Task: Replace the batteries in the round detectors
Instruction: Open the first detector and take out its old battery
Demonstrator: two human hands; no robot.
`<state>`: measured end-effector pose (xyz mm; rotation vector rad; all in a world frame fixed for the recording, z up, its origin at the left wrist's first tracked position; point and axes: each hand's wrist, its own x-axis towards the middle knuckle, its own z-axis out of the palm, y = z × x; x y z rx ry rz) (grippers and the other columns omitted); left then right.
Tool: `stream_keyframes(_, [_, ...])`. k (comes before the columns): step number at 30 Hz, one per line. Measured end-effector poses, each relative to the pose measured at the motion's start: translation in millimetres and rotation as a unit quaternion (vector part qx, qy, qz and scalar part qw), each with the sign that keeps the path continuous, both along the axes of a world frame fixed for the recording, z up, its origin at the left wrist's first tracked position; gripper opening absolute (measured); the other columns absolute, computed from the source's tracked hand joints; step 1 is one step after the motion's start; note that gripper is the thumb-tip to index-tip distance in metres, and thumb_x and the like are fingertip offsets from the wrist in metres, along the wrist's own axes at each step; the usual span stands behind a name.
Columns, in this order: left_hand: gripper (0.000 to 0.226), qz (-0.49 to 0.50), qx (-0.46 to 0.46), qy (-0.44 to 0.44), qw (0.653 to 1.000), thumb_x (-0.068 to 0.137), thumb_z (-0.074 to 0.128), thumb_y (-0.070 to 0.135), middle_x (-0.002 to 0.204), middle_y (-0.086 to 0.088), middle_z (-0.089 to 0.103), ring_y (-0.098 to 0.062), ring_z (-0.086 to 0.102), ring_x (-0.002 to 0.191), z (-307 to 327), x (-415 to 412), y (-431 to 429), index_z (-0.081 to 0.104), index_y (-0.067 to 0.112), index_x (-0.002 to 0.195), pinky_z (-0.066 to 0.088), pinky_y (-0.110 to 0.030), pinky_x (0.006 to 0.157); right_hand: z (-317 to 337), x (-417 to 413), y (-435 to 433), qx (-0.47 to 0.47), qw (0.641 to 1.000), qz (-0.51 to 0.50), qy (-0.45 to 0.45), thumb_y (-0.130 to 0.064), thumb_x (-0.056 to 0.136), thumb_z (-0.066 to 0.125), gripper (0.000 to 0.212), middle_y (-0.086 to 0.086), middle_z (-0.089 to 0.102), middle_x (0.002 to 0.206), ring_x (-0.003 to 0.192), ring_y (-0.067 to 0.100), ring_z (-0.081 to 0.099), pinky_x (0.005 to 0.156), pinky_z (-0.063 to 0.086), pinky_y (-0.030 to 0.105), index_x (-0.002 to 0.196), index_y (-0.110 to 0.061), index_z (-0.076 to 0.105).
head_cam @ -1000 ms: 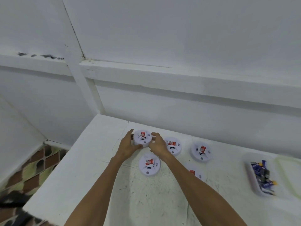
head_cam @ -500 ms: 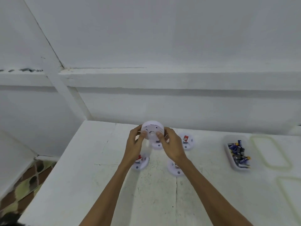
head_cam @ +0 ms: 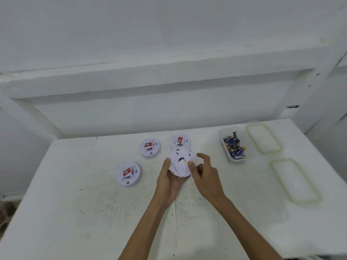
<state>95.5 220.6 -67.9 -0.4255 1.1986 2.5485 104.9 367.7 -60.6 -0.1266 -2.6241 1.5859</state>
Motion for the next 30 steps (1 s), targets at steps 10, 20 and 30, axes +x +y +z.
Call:
stream_keyframes(10, [0.056,-0.029,0.053,-0.083,0.995,0.107,0.045,0.042,0.148,-0.023,0.056,-0.042,0.054,0.137,-38.0,27.7,28.1,0.046,0.010,0.153,0.052,-0.056,0.105,-20.2,41.0,20.5,0.049,0.999,-0.023,-0.008,-0.043,0.088,0.071,0.064,-0.001,0.045,0.133,0.116,0.017,0.054,0.086,0.054,0.030,0.140,-0.019,0.044])
stream_keyframes(20, [0.058,-0.066,0.060,-0.098,0.991,0.103,0.046,0.046,0.145,-0.024,0.058,-0.034,0.062,0.129,-49.6,57.2,33.8,0.062,0.003,0.139,0.058,-0.042,0.099,-24.3,76.8,15.7,0.043,0.999,-0.021,-0.021,-0.049,0.075,0.080,0.086,-0.018,0.039,0.132,0.119,0.002,0.045,0.084,0.039,0.009,0.145,-0.025,0.035])
stream_keyframes(30, [0.094,-0.062,0.075,-0.073,0.993,0.079,0.086,0.050,0.154,-0.025,0.048,-0.040,0.040,0.148,-50.7,54.2,36.1,0.048,0.002,0.151,0.028,-0.052,0.125,-29.5,78.4,11.9,0.044,0.999,-0.027,-0.005,-0.047,0.074,0.081,0.083,-0.006,0.048,0.135,0.119,0.009,0.051,0.088,0.049,0.020,0.142,-0.020,0.040])
